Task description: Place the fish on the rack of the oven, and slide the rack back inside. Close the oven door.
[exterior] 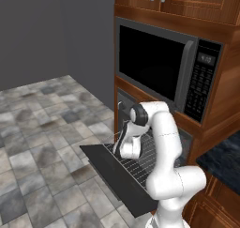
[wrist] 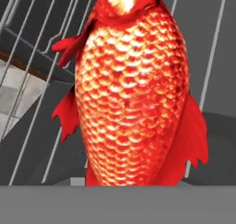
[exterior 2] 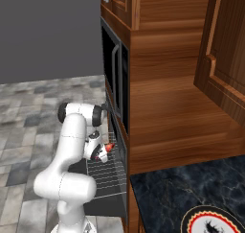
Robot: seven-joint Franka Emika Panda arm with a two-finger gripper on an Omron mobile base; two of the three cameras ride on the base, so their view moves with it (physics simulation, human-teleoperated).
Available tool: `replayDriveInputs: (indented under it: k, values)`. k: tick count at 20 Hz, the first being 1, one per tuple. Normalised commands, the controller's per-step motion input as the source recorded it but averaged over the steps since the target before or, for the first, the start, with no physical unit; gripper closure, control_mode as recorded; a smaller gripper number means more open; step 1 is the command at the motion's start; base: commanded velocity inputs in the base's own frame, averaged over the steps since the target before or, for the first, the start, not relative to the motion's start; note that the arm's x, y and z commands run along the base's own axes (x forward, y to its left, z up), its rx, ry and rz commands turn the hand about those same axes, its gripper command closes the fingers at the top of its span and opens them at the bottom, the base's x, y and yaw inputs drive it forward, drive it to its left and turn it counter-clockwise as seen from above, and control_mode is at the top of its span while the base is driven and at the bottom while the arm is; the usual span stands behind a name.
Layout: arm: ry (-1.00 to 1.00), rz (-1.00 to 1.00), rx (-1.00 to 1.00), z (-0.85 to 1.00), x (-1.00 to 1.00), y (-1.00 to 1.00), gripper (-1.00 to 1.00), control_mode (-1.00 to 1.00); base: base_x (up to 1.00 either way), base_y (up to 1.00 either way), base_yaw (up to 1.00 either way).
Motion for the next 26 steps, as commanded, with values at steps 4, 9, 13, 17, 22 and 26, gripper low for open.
replayDriveInputs:
  k: [4,9,13,17,22,26]
  values:
    - [0.00,0.00,0.00,-0.70,0.58,0.12,1.00,-1.00,0.00,0.00,0.00]
    - [0.00,0.00,-0.06,-0.79,0.28,0.46,-1.00,-1.00,0.00,0.00,0.00]
    - [-0.03,0.00,-0.17,-0.57,-0.56,1.00,-1.00,-1.00,0.00,0.00,0.00]
    - [-0.05,0.00,-0.17,-0.13,-0.91,1.00,-1.00,-1.00,0.00,0.00,0.00]
    - [0.00,-0.05,-0.05,0.56,-0.43,0.39,-1.00,-1.00,0.00,0.00,0.00]
    - [0.00,-0.02,-0.01,1.00,-0.11,0.13,-1.00,-1.00,0.00,0.00,0.00]
